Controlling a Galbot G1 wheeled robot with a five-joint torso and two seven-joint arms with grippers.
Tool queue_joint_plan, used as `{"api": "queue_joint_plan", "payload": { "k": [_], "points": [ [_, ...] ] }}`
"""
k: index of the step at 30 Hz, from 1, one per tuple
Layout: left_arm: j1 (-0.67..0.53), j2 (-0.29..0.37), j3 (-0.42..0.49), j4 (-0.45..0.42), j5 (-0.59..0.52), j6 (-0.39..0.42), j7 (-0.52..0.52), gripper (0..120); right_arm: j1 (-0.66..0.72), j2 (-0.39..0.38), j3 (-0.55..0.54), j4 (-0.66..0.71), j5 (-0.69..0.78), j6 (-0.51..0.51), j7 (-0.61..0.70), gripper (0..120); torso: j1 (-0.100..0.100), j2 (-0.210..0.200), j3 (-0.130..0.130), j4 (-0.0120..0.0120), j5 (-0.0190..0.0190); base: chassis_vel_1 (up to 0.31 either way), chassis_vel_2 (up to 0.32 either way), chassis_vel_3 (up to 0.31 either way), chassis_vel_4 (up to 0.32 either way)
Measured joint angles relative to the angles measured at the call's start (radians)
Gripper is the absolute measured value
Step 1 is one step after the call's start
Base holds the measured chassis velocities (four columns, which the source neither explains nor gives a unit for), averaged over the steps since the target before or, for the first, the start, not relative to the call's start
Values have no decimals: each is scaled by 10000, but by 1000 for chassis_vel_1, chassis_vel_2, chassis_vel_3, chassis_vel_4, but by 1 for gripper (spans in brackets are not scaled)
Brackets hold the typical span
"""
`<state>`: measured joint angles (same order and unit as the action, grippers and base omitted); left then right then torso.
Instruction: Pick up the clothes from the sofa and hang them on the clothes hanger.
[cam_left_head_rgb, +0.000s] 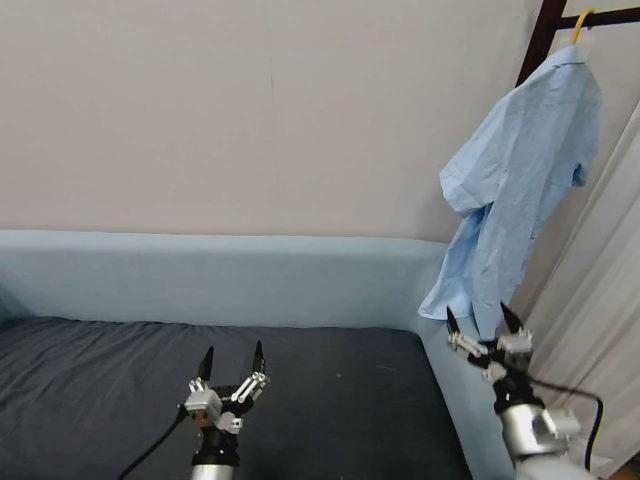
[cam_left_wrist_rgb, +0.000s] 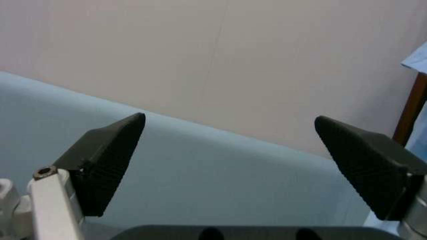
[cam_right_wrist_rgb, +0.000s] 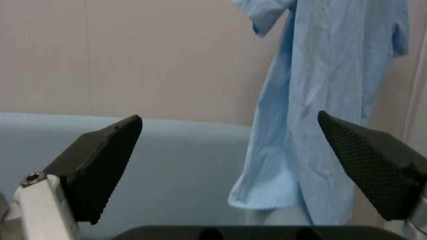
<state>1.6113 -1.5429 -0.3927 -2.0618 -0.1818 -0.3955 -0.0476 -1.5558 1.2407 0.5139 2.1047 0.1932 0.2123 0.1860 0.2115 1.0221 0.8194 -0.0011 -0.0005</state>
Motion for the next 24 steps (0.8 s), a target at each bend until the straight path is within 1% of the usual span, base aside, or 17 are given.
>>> {"api": "queue_joint_plan", "payload": {
  "k": [3,7,24],
  "points": [
    [372,49,-48,-214,430,-3,-13,100,-878,591,-32,291,-624,150,66,100,0,0,0,-1,-3,0,0,0,0],
    [726,214,-131,-417,671,152,-85,100,-1338,797,18,500,-877,137,285,100,1,0,1,0,-2,0,0,0,0],
    [792,309,-151,-425,678,200,-87,100,-1323,797,-38,485,-807,35,407,100,3,-3,2,-1,-1,0,0,0,0]
  ]
}}
